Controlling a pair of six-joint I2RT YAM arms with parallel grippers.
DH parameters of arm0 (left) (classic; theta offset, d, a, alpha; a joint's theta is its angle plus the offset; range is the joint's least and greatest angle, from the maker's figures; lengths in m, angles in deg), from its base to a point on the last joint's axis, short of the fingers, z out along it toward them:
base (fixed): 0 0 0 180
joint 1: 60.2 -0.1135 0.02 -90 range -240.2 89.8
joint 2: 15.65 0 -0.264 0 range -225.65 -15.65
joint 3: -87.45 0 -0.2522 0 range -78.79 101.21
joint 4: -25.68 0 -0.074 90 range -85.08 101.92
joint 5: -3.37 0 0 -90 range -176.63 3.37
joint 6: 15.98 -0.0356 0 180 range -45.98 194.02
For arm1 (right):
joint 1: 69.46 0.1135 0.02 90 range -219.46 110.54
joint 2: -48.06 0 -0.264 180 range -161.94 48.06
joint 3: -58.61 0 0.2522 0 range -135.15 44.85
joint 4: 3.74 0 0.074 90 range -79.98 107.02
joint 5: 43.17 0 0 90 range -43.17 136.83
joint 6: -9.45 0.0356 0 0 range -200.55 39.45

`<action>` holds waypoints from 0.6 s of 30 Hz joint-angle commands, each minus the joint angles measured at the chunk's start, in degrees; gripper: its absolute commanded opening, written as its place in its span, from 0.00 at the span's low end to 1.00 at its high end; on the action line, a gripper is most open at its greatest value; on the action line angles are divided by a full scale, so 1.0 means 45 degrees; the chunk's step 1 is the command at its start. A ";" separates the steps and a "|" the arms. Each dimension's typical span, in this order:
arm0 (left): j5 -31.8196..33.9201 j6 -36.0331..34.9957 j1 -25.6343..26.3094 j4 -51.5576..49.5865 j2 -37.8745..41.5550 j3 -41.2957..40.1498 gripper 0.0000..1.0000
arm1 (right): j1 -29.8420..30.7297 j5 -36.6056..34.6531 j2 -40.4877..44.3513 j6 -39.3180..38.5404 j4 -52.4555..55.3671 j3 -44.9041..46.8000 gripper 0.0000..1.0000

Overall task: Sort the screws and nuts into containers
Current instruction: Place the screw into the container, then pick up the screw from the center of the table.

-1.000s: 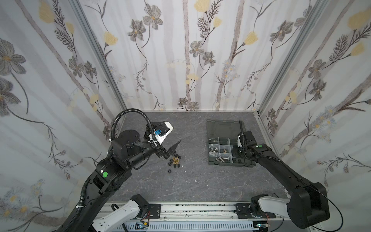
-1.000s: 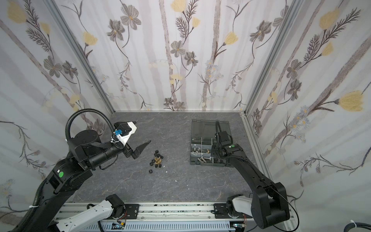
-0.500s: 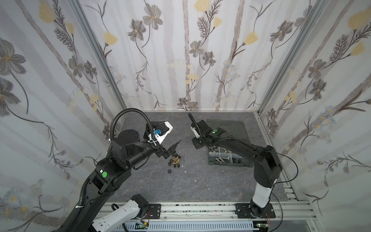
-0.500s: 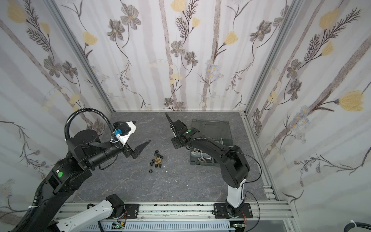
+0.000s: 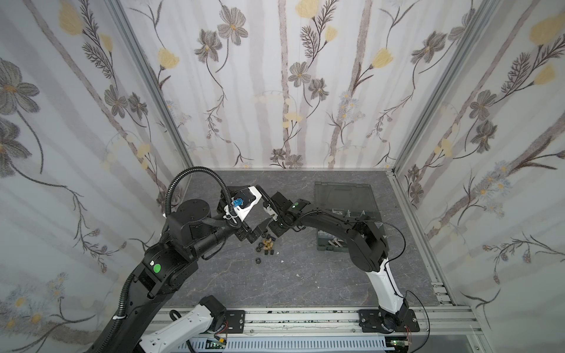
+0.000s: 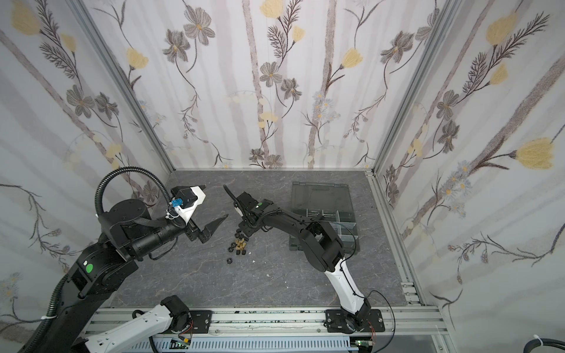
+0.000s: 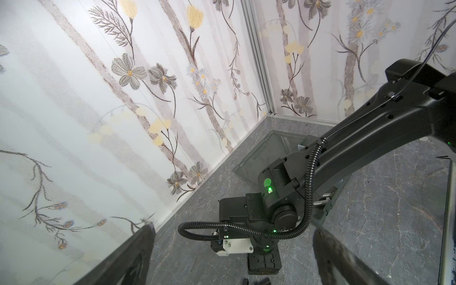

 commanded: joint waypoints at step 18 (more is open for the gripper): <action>0.0116 -0.0012 -0.0003 0.0121 0.0242 -0.0153 1.00 | 0.0422 0.0310 -0.1236 -0.0464 0.0276 -0.1169 0.54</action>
